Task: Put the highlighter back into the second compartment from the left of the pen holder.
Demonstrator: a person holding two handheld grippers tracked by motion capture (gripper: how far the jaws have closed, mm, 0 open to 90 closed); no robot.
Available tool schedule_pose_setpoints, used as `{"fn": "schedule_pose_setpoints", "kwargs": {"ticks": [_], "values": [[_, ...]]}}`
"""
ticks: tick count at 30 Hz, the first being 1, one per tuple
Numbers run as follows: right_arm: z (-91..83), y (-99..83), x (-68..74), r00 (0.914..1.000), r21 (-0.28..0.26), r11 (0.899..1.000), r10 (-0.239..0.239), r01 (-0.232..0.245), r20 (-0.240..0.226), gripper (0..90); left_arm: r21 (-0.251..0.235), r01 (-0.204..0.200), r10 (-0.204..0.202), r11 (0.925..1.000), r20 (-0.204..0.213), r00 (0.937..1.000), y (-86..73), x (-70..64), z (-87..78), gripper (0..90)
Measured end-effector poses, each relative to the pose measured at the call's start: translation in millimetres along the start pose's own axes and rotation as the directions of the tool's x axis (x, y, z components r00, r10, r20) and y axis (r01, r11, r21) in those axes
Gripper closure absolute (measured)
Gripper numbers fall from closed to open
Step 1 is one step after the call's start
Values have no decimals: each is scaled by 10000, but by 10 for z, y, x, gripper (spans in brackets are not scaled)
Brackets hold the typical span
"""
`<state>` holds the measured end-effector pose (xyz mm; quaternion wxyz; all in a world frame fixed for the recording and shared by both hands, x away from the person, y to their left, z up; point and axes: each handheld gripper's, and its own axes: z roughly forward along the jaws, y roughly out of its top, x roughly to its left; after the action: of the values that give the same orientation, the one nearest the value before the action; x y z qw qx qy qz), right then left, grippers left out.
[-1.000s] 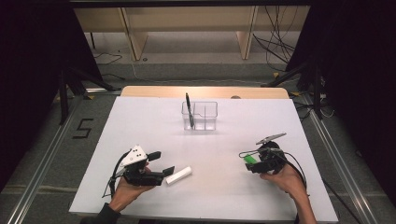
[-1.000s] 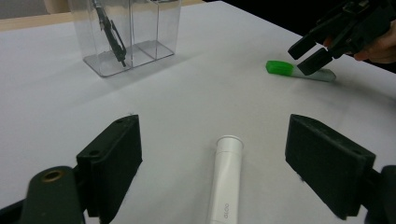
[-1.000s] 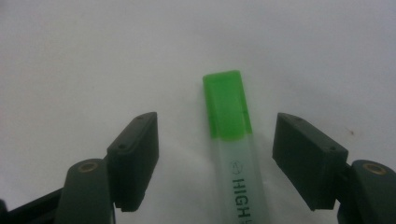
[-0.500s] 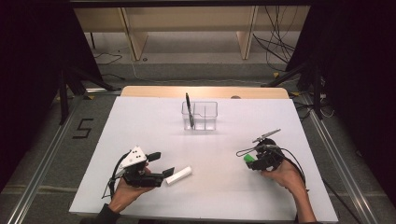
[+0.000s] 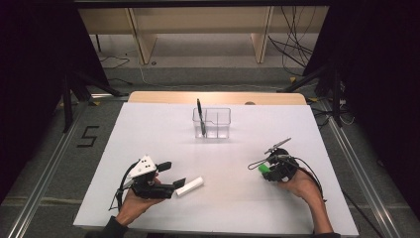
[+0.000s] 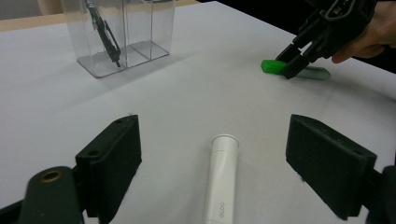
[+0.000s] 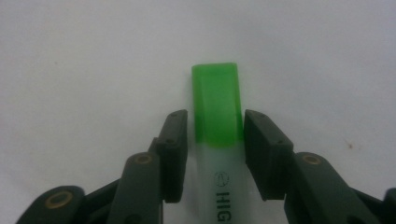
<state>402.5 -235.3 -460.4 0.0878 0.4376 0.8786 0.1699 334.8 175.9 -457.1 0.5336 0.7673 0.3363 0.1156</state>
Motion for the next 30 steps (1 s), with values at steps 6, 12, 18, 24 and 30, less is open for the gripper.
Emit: {"fn": "schedule_pose_setpoints", "kwargs": {"ticks": [6,12,18,24,30], "values": [[5,30,7,9999,222,9997,-77,74,134,658,-5,-5,5,10000,-29,10000,-3,9,-3,178],[3,49,25,9997,352,9993,-130,122,229,671,-117,15,-16,9999,-149,9999,-1,15,-15,178],[-10,37,8,9998,271,9996,-107,101,189,673,-160,27,-29,9999,-182,9998,0,34,-24,178],[-85,20,-20,9999,-67,10000,58,-57,127,674,-253,102,-108,9996,-217,9997,3,42,-34,178],[-219,-17,-126,9936,-1363,9882,570,-700,-976,674,-261,135,-140,9996,-210,9997,2,43,-32,178]]}}
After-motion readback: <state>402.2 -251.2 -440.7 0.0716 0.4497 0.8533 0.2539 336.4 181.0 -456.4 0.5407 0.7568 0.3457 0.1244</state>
